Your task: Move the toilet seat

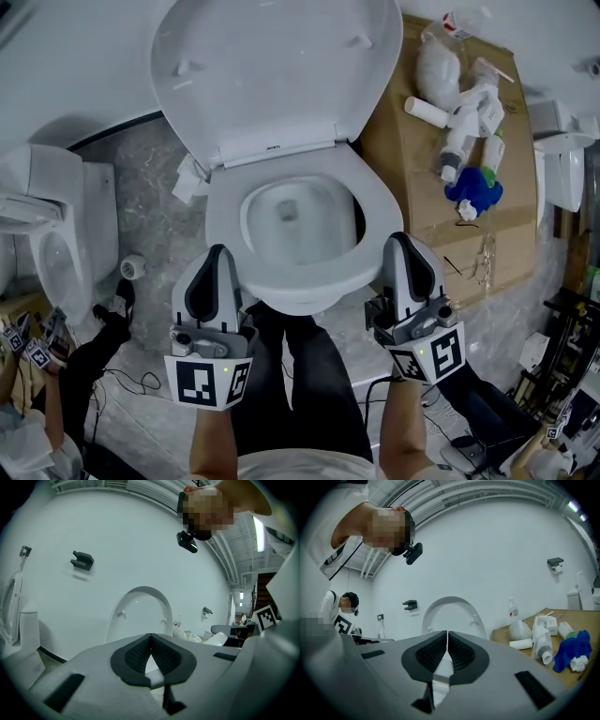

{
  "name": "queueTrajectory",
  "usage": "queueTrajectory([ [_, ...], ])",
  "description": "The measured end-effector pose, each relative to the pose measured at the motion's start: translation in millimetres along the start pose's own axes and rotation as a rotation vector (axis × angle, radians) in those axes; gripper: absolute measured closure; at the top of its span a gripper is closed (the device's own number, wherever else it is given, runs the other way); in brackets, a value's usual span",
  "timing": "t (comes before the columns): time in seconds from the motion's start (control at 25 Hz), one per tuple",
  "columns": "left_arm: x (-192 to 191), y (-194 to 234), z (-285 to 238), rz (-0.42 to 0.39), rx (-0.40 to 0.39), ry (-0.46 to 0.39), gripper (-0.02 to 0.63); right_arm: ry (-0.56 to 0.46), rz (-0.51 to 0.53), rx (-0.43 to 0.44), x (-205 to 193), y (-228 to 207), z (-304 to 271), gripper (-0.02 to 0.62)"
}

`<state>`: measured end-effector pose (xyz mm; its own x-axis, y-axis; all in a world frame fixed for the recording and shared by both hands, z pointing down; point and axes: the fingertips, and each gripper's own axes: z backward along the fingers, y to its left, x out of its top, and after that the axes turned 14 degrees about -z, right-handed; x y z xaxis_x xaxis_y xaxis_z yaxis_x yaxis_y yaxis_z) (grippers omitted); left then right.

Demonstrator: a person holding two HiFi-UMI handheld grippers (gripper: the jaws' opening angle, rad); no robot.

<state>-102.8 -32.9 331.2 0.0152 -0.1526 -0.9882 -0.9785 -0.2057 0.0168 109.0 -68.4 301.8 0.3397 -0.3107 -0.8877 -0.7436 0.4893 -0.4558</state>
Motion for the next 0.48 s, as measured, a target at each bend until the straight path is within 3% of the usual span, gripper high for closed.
queueTrajectory([
  [0.48,9.8,7.7,-9.7,-0.013,0.011,-0.024,0.597,-0.022,0.002,0.011,10.2,-0.3,-14.7,0.575],
])
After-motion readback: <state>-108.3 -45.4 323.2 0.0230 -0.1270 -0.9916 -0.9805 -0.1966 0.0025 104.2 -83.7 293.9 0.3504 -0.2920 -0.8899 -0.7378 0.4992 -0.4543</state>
